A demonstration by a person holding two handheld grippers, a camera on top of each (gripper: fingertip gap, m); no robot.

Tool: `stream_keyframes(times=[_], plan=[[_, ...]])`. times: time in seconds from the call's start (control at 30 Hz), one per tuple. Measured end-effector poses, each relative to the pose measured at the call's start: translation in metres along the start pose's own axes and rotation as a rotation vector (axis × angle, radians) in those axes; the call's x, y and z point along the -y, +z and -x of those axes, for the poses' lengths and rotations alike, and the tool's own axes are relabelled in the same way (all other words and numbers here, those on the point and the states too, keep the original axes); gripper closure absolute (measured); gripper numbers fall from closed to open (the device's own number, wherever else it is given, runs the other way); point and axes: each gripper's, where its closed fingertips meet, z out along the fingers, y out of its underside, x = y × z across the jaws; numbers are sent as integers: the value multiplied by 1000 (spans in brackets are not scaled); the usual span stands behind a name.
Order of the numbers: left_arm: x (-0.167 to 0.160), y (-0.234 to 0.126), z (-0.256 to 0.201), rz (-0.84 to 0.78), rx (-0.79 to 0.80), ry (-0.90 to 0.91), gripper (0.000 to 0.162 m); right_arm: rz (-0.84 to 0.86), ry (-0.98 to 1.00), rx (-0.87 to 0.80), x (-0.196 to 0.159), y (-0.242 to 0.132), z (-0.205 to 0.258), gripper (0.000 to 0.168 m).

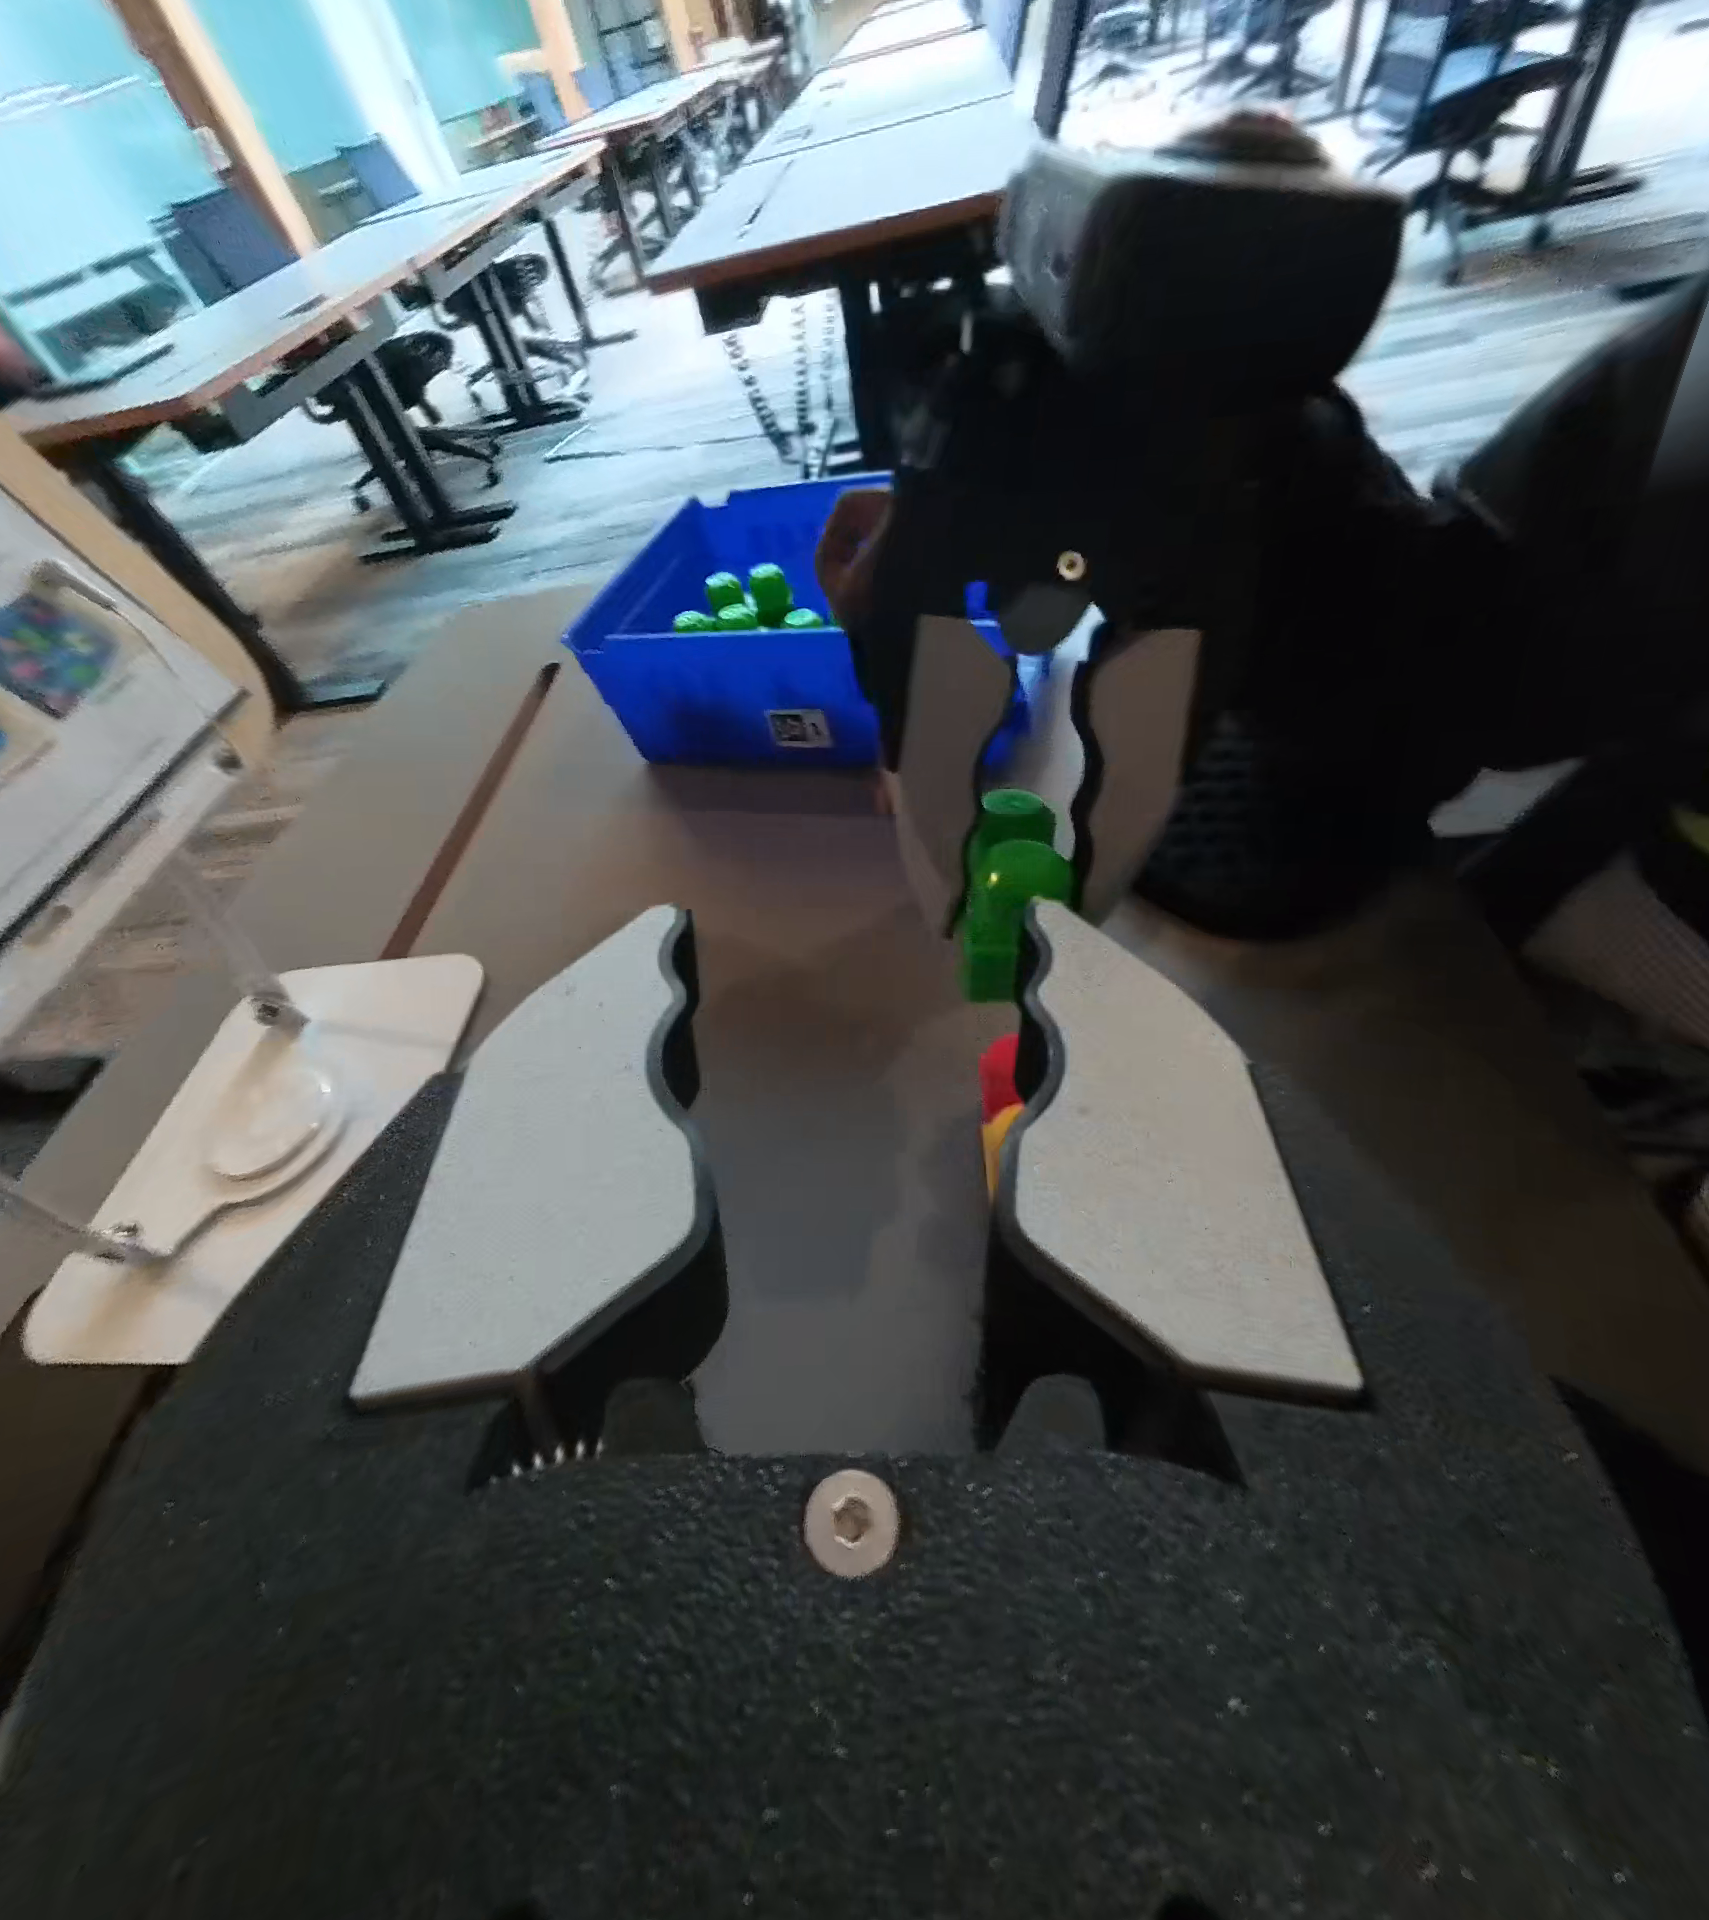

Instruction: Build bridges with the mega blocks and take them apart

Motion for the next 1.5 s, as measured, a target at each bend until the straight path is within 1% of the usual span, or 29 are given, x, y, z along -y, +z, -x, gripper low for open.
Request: stream_keyframes(times=[0.07,0.13,0.2,0.27,0.33,0.37,0.47,0.57,0.67,0.73,0.9,1.33,1.5], plan=[[-22,-1,-6,-13,-44,-11,97,35,22,18,-1,8,1,134],[-49,3,-14,11,-98,-90,89,74,40,40,-1,15,3,134],[-67,11,-24,20,-128,-152,78,102,42,62,1,24,5,134],[-84,17,-38,63,-168,-162,69,134,41,80,0,34,6,134],[-97,22,-42,107,-155,-143,66,158,26,94,-1,44,7,134],[-102,24,-42,111,-146,-146,67,170,25,107,-2,47,9,134],[-109,26,-37,57,-111,-156,76,206,9,103,-5,53,6,134],[-115,21,-28,0,-80,-177,82,197,-11,118,0,52,6,134],[-116,16,-27,-44,-73,-186,83,240,-19,121,0,54,7,134],[-120,15,-27,-32,-68,-182,83,270,-20,116,-3,57,7,134],[-129,17,-29,3,-79,-191,83,273,-8,125,-5,65,13,134],[-135,15,-30,16,-84,-213,87,311,-29,150,-18,79,22,134],[-137,16,-31,22,-93,-225,88,301,-15,163,-17,82,23,134]])
